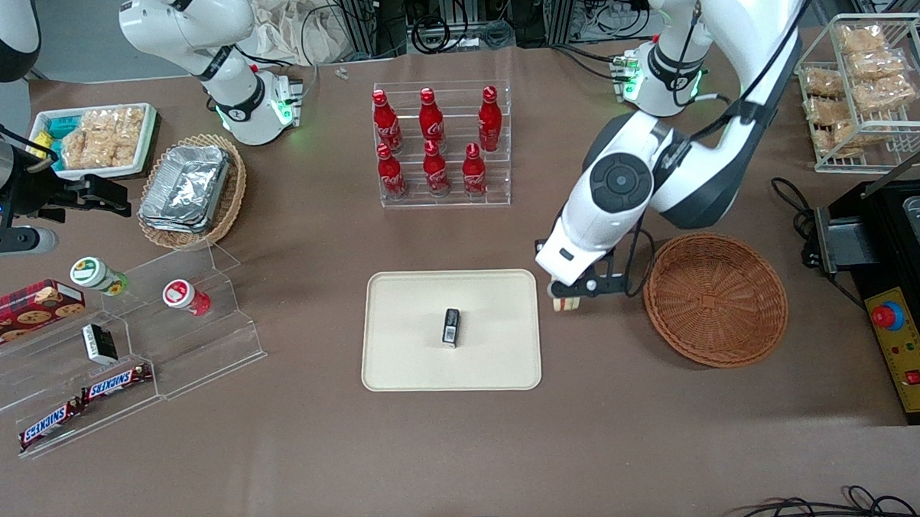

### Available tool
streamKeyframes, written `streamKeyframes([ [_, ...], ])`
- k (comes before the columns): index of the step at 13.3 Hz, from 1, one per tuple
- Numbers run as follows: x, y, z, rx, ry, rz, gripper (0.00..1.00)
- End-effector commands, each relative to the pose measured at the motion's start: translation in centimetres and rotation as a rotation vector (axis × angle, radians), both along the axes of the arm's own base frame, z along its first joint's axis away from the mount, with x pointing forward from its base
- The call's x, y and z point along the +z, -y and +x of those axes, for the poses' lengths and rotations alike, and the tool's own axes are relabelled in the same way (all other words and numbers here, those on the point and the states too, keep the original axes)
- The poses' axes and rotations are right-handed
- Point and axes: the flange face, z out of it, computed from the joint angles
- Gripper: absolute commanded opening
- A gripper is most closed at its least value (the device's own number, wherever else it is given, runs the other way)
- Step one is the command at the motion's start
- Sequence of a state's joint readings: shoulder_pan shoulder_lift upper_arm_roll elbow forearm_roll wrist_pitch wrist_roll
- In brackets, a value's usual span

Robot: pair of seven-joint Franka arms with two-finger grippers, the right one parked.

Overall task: Place sandwich from basket to tray
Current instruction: 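Lift the sandwich and carry it toward the cream tray, then lower the sandwich onto the tray beside the black box and release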

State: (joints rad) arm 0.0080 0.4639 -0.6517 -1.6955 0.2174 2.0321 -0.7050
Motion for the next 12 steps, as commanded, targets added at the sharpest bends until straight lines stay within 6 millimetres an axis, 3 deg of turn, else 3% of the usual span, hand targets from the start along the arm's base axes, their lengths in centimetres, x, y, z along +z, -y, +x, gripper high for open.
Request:
streamKeyframes([
  [1, -1.5, 4.3, -0.4, -0.039, 0.051, 0.011, 0.20],
  [4, -4.2, 5.7, 2.4, 0.000, 0.092, 0.030, 0.15],
  [7, -5.8, 6.6, 2.5, -0.012, 0.080, 0.030, 0.15],
  [10, -8.1, 6.5, 4.3, 0.016, 0.051, 0.004, 0.15],
  [12, -8.8, 8.0, 3.6, -0.010, 0.053, 0.006, 0.15],
])
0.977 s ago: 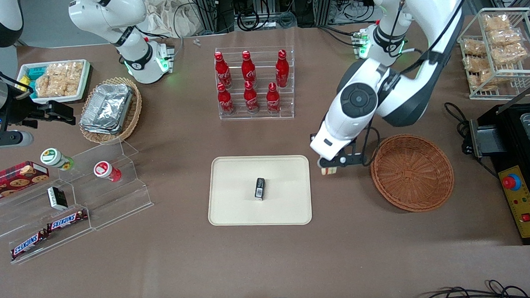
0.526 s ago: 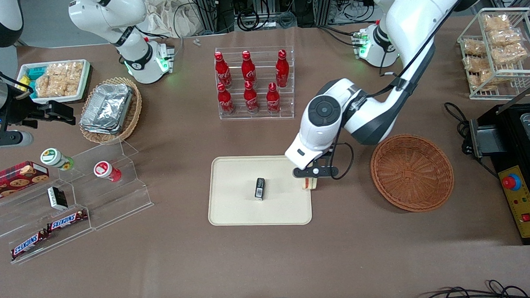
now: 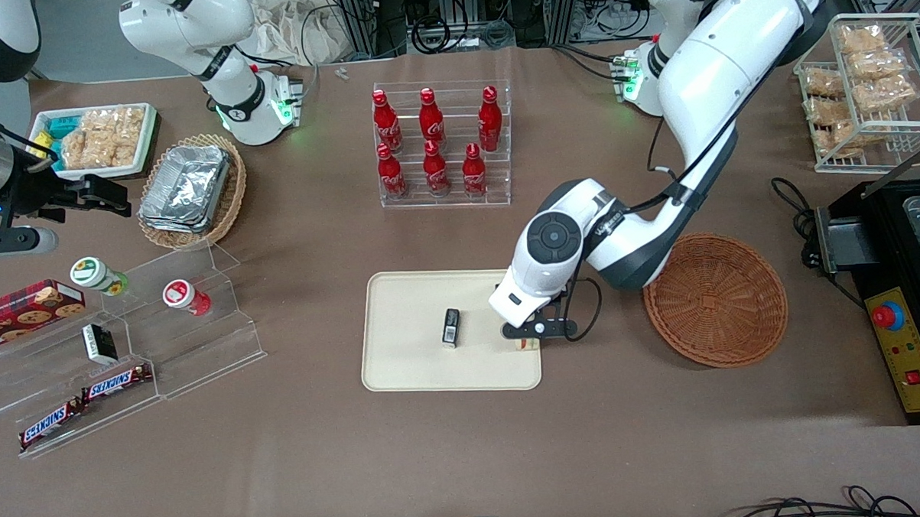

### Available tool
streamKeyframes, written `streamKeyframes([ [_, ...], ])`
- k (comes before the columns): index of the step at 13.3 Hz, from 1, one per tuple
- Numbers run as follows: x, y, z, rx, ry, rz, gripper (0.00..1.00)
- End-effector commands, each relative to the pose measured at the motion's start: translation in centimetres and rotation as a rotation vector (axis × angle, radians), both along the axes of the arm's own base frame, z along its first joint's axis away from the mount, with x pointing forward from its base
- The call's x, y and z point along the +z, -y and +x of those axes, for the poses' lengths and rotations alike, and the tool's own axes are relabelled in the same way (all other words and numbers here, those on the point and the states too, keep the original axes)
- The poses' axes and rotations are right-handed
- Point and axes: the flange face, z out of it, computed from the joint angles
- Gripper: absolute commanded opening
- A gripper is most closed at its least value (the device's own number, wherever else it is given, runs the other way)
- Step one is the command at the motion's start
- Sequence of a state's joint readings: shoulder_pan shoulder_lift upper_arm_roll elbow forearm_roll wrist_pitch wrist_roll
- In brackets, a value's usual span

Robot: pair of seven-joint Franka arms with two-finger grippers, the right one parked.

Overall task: Place sandwich from basket to tray
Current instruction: 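Lower the sandwich onto the tray beside the black box and release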

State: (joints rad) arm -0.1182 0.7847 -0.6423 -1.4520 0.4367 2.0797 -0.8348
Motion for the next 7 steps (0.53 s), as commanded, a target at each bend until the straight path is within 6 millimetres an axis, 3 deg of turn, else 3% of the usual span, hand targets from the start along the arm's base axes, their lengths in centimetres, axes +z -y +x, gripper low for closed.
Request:
streamKeyframes([
  [1, -0.7, 1.8, 0.2, -0.006, 0.012, 0.003, 0.15],
  [4, -1.8, 2.2, 0.1, -0.007, 0.009, -0.010, 0.16],
  [7, -2.2, 1.9, 0.2, -0.007, 0.009, -0.004, 0.25],
])
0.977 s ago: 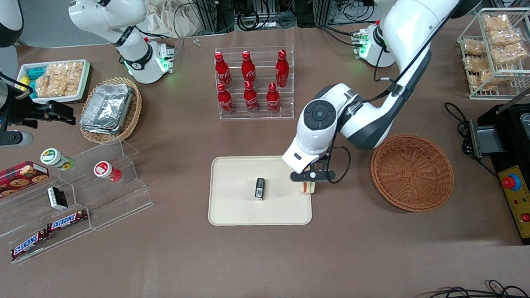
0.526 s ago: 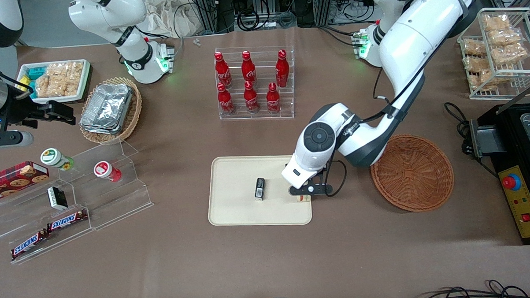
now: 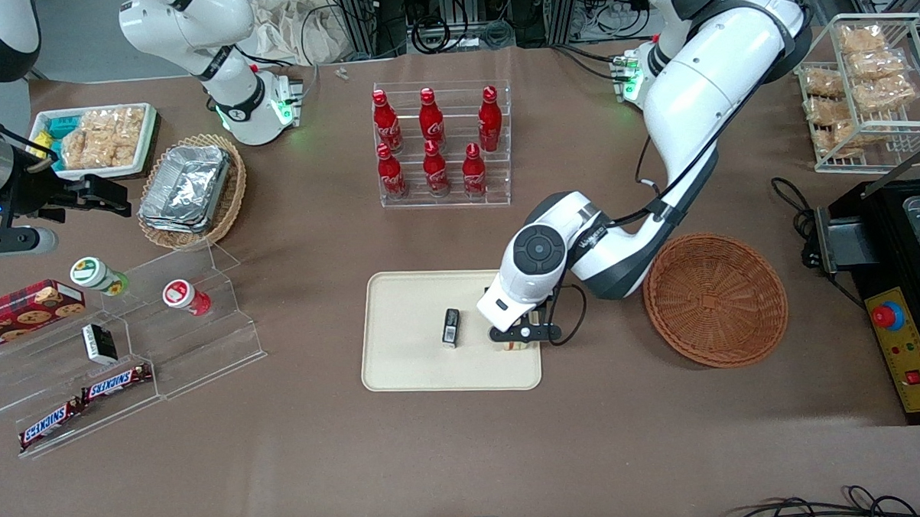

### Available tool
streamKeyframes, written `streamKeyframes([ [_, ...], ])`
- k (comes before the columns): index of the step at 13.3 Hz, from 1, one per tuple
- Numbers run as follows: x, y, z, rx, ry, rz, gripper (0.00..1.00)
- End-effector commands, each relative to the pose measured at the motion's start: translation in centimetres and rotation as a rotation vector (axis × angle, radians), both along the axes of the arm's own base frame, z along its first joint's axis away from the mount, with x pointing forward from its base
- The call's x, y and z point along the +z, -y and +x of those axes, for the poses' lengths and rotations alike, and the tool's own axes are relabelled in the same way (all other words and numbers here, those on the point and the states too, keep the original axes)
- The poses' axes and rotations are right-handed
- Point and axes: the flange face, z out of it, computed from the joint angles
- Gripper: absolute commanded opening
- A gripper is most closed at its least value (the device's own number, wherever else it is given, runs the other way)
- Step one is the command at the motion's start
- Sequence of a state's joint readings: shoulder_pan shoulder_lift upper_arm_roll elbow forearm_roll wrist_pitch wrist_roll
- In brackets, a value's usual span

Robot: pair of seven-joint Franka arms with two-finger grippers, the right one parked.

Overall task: Place sandwich from basket to tray
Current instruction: 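Lower the sandwich onto the tray beside the black box and release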

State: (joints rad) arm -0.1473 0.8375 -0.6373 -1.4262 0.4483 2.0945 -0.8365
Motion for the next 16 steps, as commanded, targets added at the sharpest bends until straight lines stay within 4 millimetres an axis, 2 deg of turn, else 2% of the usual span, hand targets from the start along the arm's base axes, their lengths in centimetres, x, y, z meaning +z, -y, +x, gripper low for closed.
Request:
streamKeyframes([
  [1, 0.1, 0.5, 0.6, 0.012, 0.024, 0.002, 0.33],
  [2, 0.0, 0.5, 0.6, 0.020, 0.021, 0.002, 0.51],
  [3, 0.0, 0.5, 0.6, 0.043, 0.022, 0.005, 0.83],
  [4, 0.1, 0.6, 0.5, 0.061, 0.021, 0.006, 0.99],
  [6, 0.7, 0.7, 0.3, 0.067, 0.022, 0.010, 1.00],
  [9, 2.1, -0.2, 0.0, 0.075, -0.021, 0.068, 1.00],
  [12, 5.9, -1.1, -1.6, 0.057, -0.074, 0.164, 1.00],
  [16, 11.7, -3.5, -3.5, -0.035, -0.144, 0.251, 0.99],
])
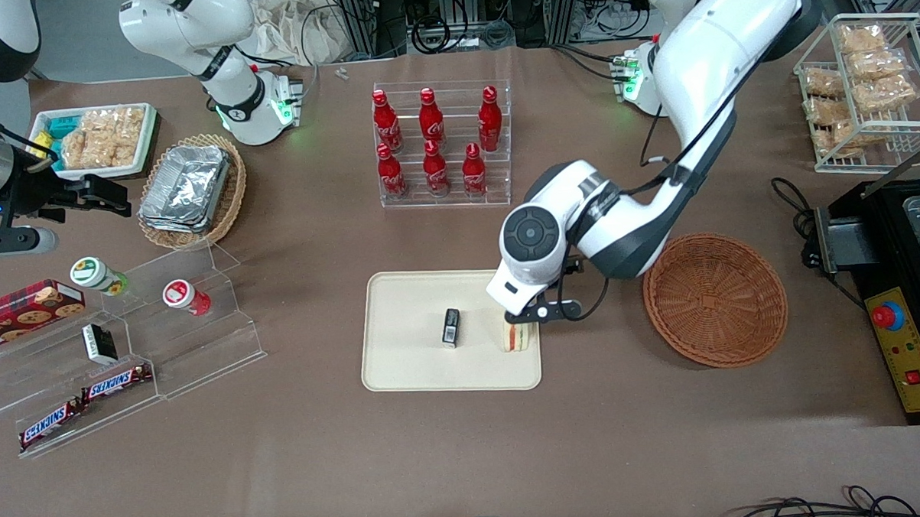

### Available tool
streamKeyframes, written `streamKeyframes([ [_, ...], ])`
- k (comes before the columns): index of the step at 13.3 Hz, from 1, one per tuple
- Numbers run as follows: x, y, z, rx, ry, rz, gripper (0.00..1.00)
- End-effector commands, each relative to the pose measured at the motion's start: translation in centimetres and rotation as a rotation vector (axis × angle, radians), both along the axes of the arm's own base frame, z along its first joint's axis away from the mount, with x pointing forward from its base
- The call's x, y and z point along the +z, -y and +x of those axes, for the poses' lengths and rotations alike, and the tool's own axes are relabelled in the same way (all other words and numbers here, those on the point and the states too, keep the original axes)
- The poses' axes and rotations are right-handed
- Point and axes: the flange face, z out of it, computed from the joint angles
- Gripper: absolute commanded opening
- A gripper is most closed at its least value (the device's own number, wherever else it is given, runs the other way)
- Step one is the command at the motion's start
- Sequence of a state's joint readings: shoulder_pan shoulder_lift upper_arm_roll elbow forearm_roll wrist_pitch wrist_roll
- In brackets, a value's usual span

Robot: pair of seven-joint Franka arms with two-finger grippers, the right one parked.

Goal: Place sandwich from basket to tray

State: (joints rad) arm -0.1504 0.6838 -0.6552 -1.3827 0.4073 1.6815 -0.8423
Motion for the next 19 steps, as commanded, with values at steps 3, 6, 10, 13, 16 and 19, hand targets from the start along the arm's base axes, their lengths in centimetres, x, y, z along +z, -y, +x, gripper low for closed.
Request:
streamKeyframes([
  [3, 6.5, -5.0, -0.5, -0.024, -0.062, -0.012, 0.99],
  [6, 10.7, -9.1, -0.1, -0.069, -0.104, -0.058, 0.99],
  [10, 15.2, -14.6, -0.3, -0.045, -0.118, 0.010, 1.00],
  [13, 16.9, -17.9, 0.0, 0.025, -0.114, 0.032, 1.00],
  [16, 17.5, -21.6, 1.1, 0.105, -0.092, 0.035, 1.00],
  [19, 17.7, -24.2, 1.9, 0.144, -0.087, 0.028, 1.00],
])
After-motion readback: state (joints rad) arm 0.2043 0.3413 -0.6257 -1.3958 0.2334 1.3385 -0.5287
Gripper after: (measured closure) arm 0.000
